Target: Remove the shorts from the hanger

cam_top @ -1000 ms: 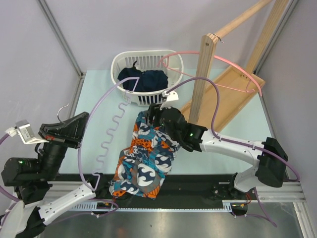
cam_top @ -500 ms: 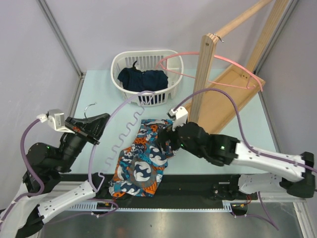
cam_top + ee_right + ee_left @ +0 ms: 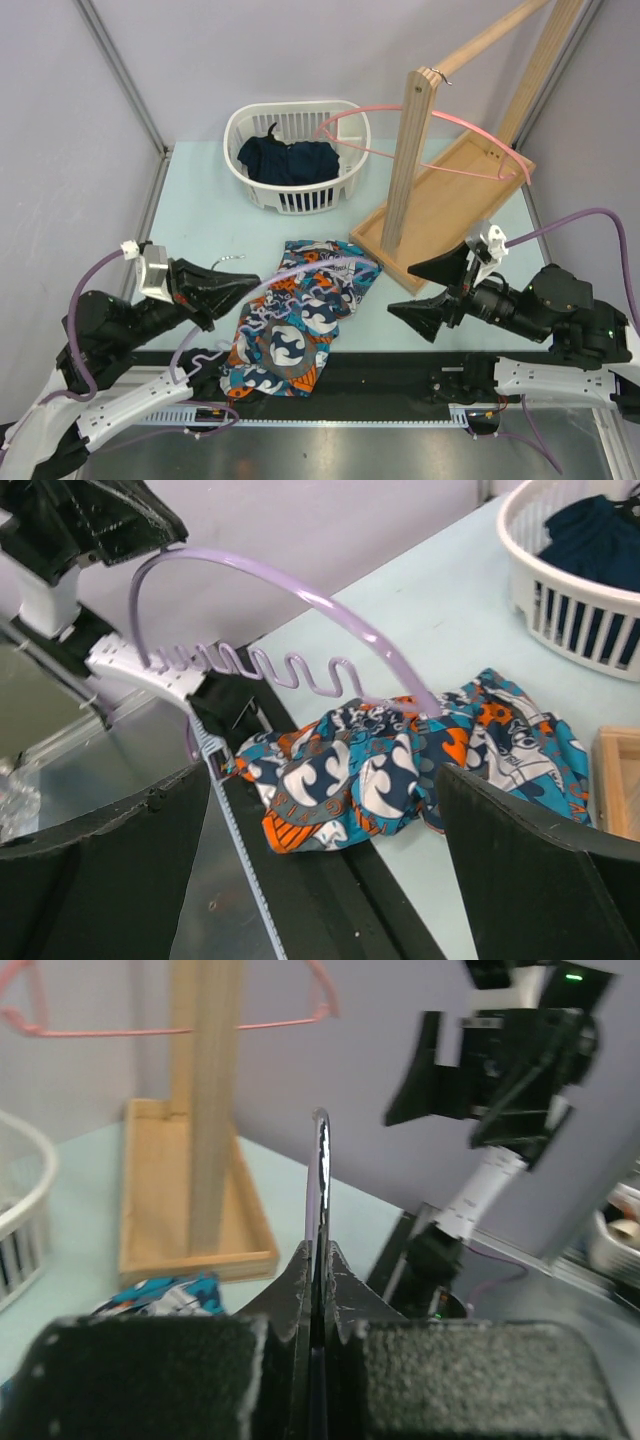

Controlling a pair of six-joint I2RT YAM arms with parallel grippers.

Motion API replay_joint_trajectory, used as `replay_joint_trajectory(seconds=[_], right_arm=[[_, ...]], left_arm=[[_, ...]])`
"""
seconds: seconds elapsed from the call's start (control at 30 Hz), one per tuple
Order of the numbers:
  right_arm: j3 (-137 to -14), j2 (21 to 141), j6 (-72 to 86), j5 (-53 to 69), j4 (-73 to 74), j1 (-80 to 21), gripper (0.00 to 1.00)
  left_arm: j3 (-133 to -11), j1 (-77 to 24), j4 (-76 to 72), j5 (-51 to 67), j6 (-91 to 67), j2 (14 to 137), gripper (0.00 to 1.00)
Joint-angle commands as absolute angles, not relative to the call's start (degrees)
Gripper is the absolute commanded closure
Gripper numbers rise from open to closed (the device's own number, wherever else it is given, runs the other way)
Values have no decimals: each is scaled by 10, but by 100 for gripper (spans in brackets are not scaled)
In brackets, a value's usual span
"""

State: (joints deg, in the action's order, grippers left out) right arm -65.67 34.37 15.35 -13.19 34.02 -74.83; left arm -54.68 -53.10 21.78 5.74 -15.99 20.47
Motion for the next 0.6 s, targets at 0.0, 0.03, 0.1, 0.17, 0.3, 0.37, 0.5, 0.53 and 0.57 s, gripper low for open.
replay_joint_trajectory(seconds=[0.0,0.03,0.1,0.17,0.3,0.37,0.5,0.53,0.57], right_arm=[[-662,341,119,-49,356,-749,0],[-662,338,118,-44,360,-749,0],[-662,332,119,-38,369,-750,0],[-661,327,118,-36,373,-749,0],[-662,305,123,-25,374,-750,0],[-662,300,124,-31,387,-749,1],[-660,291,142,-13,402,-749,11],[-658,291,148,-10,404,-749,14],[-655,292,151,-9,409,-749,20]], left_arm=[[-552,-528,141,234,-144,214,100],[-552,-528,121,249,-146,220,100],[-552,-528,99,283,-156,228,100],[-553,-528,66,328,-172,248,100],[-547,-528,11,366,-198,281,99],[-544,-528,-18,389,-215,294,100],[-539,-528,-75,394,-236,328,100],[-541,-528,-85,399,-240,334,100],[-540,-528,-97,409,-251,342,100]])
